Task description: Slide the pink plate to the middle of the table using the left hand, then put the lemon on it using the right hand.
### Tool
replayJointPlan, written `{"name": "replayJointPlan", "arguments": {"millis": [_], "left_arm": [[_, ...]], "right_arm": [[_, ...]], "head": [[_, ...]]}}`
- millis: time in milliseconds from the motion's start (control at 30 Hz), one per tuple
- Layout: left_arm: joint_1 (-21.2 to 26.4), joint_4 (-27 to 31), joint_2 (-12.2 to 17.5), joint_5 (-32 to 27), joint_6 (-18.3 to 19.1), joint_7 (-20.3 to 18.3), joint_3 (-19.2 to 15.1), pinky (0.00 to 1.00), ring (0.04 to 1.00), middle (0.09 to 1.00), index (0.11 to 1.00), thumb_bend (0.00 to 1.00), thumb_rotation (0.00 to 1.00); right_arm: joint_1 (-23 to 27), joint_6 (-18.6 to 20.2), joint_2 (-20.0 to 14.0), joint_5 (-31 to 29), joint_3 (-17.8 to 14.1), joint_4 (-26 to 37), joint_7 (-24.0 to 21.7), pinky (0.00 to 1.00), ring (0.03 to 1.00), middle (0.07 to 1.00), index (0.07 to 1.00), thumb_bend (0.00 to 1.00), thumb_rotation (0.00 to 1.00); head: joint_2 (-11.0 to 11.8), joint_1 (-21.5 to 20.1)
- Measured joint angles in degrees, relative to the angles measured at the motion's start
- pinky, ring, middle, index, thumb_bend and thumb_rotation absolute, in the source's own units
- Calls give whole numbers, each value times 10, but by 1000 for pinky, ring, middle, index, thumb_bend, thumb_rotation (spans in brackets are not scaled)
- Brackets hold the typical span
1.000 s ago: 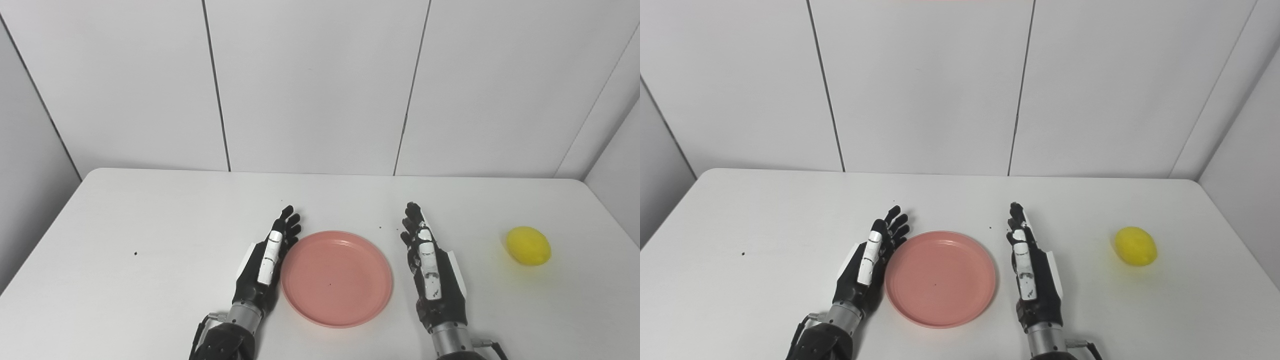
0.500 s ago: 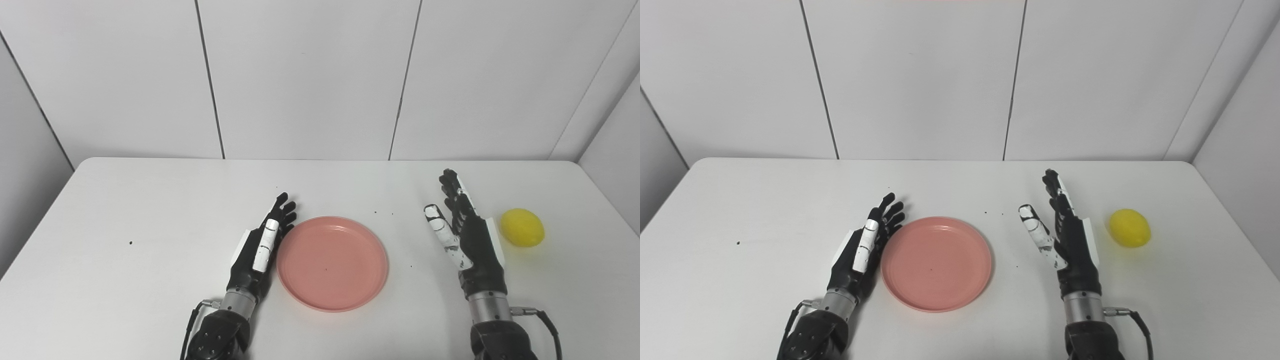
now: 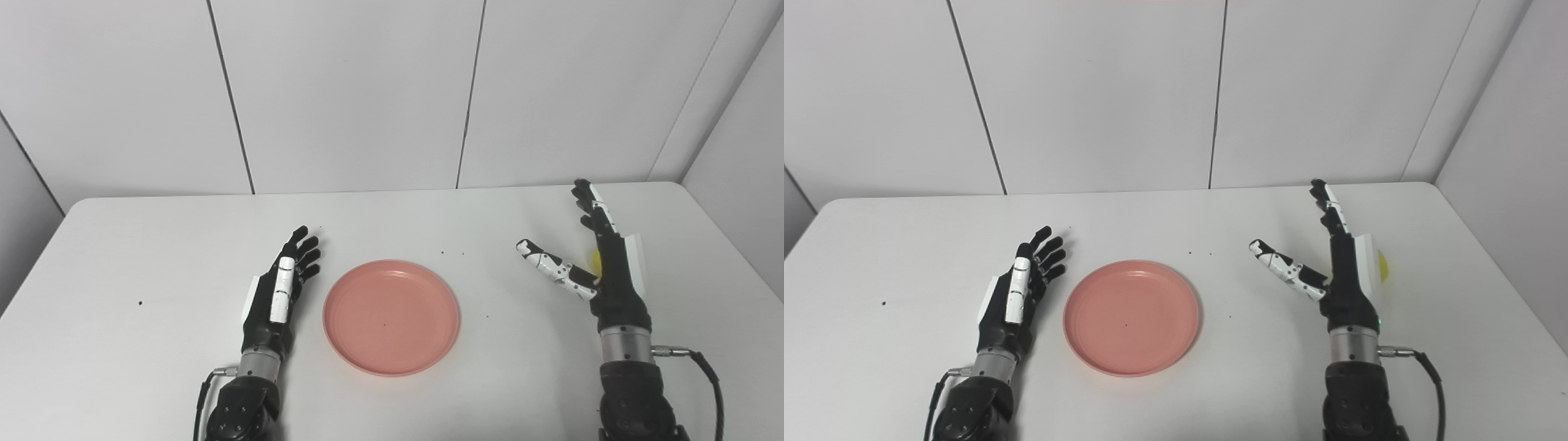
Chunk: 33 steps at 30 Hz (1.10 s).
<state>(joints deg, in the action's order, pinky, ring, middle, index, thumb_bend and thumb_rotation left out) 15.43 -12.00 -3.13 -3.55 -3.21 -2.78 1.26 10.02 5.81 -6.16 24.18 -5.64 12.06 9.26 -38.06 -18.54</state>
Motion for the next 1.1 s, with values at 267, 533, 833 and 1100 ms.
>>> {"name": "replayJointPlan", "arguments": {"millis": [267,533,833,1100], "left_arm": [[4,-5,3,-17,-2,-7,-4,904,902,905,901,589,1000],[4,-4,6,-43,-2,-22,-9,914,909,912,908,611,1000],[8,-7,37,-63,0,-60,-7,963,946,949,952,652,1000],[13,-15,40,-68,-1,-72,-10,971,948,949,951,668,1000]], "right_arm": [[10,80,-16,82,-2,-3,4,786,854,870,858,777,364],[24,158,-35,141,6,-3,-2,740,846,877,874,793,302],[36,183,-42,177,16,-30,-1,780,864,870,878,804,326],[51,209,-48,198,2,-63,-2,815,893,887,887,800,306]], "head": [[6,-15],[5,-73],[6,-121],[6,-128]]}}
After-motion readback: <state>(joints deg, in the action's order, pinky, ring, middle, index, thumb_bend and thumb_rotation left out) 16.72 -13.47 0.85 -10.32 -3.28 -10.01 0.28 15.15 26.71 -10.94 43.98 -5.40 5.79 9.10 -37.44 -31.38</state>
